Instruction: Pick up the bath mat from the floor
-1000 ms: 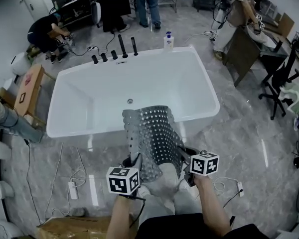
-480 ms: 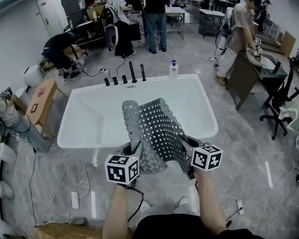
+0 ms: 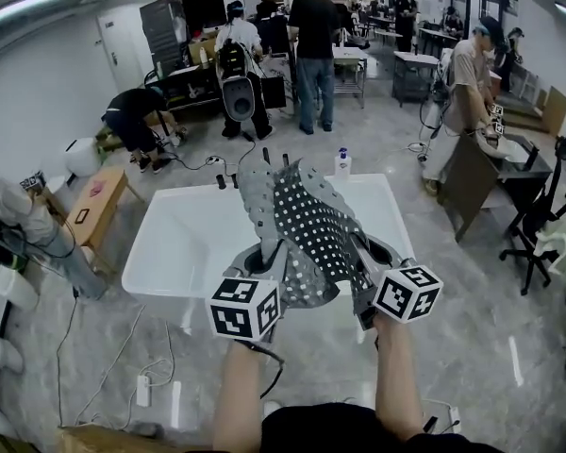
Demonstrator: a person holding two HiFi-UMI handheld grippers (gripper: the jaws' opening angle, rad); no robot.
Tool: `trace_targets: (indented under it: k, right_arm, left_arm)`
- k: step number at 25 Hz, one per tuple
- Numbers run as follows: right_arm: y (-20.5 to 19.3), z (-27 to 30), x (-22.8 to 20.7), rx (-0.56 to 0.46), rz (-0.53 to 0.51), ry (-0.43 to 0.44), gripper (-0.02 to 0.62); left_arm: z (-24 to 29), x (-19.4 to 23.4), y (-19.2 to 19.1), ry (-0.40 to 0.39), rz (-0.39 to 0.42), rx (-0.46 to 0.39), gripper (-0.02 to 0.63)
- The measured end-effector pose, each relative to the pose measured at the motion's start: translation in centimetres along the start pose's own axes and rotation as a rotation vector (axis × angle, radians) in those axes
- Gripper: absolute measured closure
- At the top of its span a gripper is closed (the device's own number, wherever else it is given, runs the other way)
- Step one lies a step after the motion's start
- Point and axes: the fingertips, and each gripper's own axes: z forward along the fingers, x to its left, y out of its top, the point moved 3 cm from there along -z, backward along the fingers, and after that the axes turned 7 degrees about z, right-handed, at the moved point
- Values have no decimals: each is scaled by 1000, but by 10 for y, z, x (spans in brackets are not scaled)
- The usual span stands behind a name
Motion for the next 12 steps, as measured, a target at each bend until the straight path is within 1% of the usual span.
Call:
trace_targets:
  k: [3,6,12]
  right_arm:
    - [19,-1,11,-54,-18,24,575]
    - [30,-6,19,-88,-28,40,575]
    - [28,-11,15,-51,-70,16,575]
  left_arm:
    - [-4,0,19,21,-9,-70,586]
    - [-9,0,27,35,-23,-108,586]
    - [-5,-6,20,23,-59,-106,586]
